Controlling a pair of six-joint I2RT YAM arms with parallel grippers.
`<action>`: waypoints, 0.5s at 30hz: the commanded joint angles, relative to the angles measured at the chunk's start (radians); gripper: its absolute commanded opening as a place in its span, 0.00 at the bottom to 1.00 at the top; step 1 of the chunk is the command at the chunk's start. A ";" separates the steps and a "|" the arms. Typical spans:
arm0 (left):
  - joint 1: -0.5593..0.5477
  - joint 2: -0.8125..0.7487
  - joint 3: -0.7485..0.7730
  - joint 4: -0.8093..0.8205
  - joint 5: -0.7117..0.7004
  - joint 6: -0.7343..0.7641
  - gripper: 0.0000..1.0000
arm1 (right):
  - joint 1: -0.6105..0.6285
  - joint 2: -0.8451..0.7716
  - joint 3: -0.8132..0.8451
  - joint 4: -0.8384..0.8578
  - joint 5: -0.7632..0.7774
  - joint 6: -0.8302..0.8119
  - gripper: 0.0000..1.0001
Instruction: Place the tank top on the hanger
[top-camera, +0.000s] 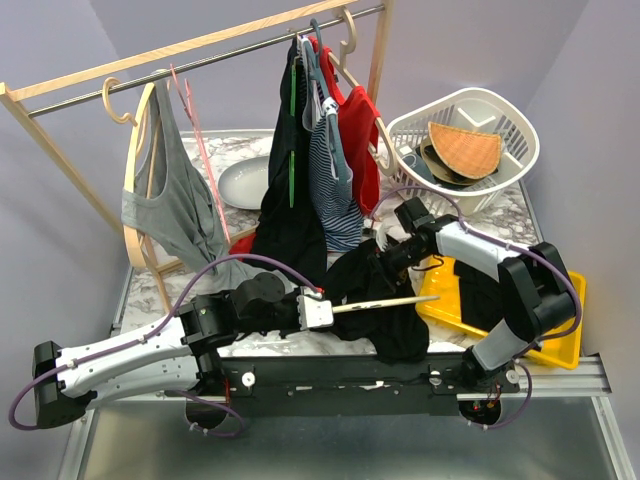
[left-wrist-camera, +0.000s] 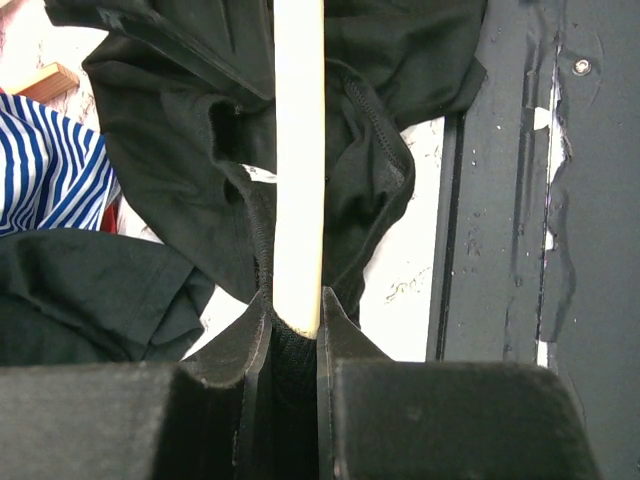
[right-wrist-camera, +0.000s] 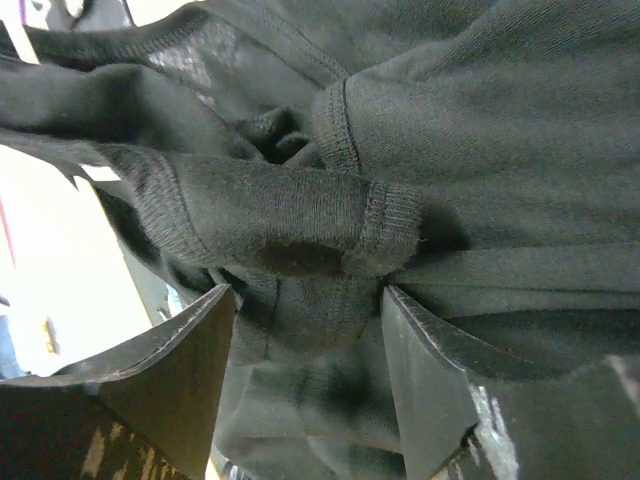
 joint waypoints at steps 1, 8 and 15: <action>0.000 -0.017 -0.006 0.063 -0.008 0.017 0.00 | 0.030 0.024 0.045 -0.069 0.077 -0.060 0.60; 0.000 -0.021 -0.016 0.057 -0.032 0.022 0.00 | 0.030 -0.027 0.077 -0.123 0.131 -0.101 0.21; 0.000 -0.052 -0.005 0.040 -0.108 0.026 0.00 | -0.039 -0.098 0.092 -0.177 0.116 -0.147 0.03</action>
